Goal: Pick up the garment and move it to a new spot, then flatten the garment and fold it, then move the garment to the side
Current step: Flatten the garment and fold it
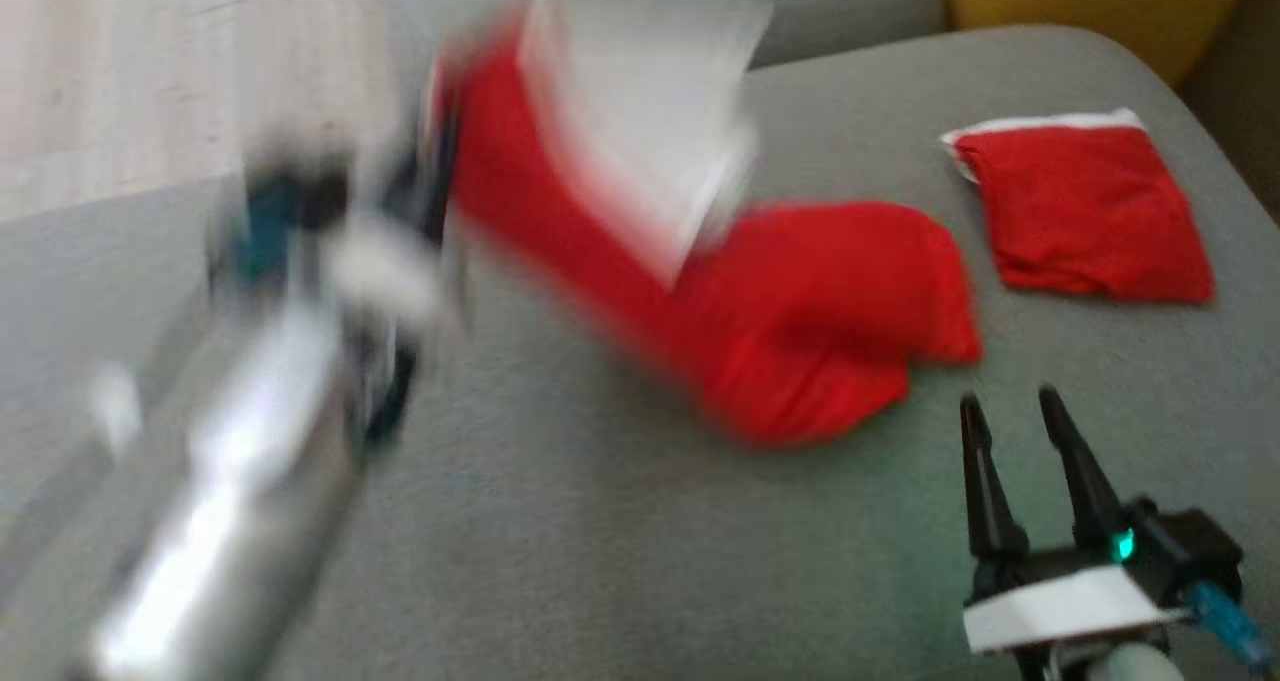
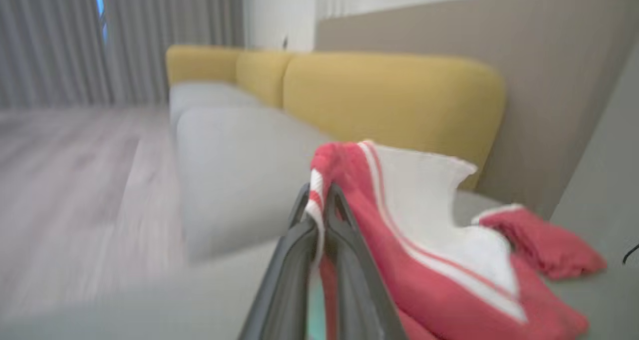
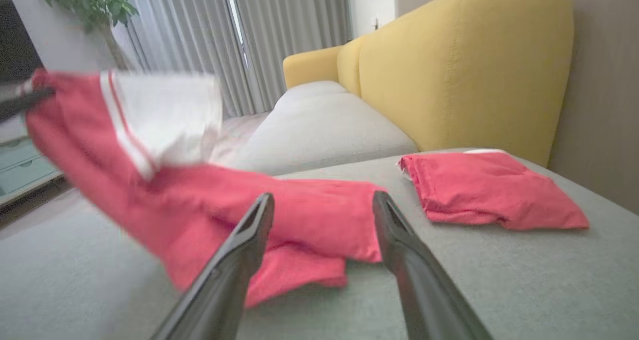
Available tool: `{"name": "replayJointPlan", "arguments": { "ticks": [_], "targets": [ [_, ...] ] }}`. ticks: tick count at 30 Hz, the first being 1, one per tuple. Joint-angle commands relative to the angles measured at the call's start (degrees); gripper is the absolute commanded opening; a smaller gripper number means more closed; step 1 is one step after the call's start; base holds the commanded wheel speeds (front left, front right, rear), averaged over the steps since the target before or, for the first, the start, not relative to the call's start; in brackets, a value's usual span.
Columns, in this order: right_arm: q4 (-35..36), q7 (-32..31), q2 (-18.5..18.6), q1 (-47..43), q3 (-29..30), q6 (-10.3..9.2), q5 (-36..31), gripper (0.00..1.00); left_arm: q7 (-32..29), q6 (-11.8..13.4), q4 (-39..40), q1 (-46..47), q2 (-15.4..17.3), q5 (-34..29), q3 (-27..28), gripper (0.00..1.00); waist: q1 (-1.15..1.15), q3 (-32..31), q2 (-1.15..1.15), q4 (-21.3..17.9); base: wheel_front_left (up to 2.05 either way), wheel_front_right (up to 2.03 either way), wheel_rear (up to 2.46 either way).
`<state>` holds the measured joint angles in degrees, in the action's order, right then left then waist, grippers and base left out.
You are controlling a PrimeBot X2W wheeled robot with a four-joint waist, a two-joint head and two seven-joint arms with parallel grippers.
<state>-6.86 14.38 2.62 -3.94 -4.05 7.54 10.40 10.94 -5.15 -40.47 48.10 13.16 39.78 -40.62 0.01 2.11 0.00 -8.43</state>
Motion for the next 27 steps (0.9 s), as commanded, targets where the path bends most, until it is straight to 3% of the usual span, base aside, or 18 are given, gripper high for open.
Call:
{"name": "replayJointPlan", "arguments": {
  "ticks": [1, 2, 8, 13, 14, 15, 16, 19, 23, 25, 27],
  "targets": [
    [1.8, 0.6, 0.3, -0.5, -0.8, -0.05, -0.8, 1.00, 0.9, 0.8, 2.0, -5.3, 2.2, 2.7, 2.9, 0.00, -0.01, -1.3, 0.00, 2.9, 0.00, 0.00, 0.00],
    [1.8, 0.6, 0.3, -0.5, -0.8, -0.05, -0.8, 1.00, 0.9, 0.8, 2.0, -5.3, 2.2, 2.7, 2.9, 0.00, -0.01, -1.3, 0.00, 2.9, 0.00, 0.00, 0.00],
    [2.3, 0.6, 0.3, -2.3, 0.5, -0.05, -1.8, 1.00, 2.9, 4.1, 5.1, -26.5, 2.4, 8.1, 4.9, 0.00, -0.01, -1.6, 0.00, 7.8, 0.00, 0.00, 0.00],
    [2.3, 0.6, 0.3, -2.5, 0.4, -0.05, -2.2, 1.00, 3.4, 4.9, 9.2, -34.5, 1.6, 9.9, 5.2, 0.00, -0.01, -1.9, 0.00, 10.7, 0.00, 0.00, 0.00],
    [2.2, 0.6, 0.3, -2.5, 0.4, -0.05, -2.2, 1.00, 3.4, 5.2, 10.1, -35.4, 1.7, 10.0, 5.2, 0.12, -0.01, -1.9, 0.00, 11.0, 0.00, 0.00, 0.00],
    [2.2, 0.6, 0.3, -2.5, 0.3, -0.05, -2.2, 1.00, 3.4, 5.4, 11.0, -35.9, 1.9, 10.1, 5.2, 0.92, -0.01, -1.9, 0.00, 11.3, 0.00, 0.00, 0.00],
    [2.2, 0.6, 0.3, -2.4, 0.1, -0.05, -2.3, 1.00, 3.3, 5.7, 12.0, -36.2, 2.4, 10.1, 5.3, 1.00, -0.01, -1.9, 0.00, 11.4, 0.00, 0.00, 0.00],
    [2.4, 0.6, 0.3, -2.3, -0.2, -0.05, -2.5, 1.00, 2.3, 7.1, 16.0, -34.9, 5.3, 8.3, 5.4, 1.00, -0.01, -1.2, 0.00, 11.7, 0.00, 0.00, 0.00],
    [2.8, 0.6, 0.3, -1.2, -0.7, -0.05, -3.0, 1.00, -2.0, 8.4, 22.8, -28.5, 12.1, 3.9, 5.4, 1.00, -0.01, 1.2, 0.00, 11.2, 0.00, 0.00, 0.00],
    [2.9, 0.6, 0.3, -0.3, -1.0, -0.05, -3.4, 1.00, -5.5, 7.7, 25.7, -23.6, 15.2, 1.9, 5.1, 1.00, -0.01, 2.8, 0.00, 10.8, 0.00, 0.00, 0.00],
    [3.0, 0.6, 0.3, 0.6, -1.4, -0.05, -3.7, 1.00, -9.4, 5.5, 27.6, -18.4, 17.2, 0.5, 4.1, 1.00, -0.01, 4.5, 0.00, 10.1, 0.00, 0.00, 0.00]
  ]
}}
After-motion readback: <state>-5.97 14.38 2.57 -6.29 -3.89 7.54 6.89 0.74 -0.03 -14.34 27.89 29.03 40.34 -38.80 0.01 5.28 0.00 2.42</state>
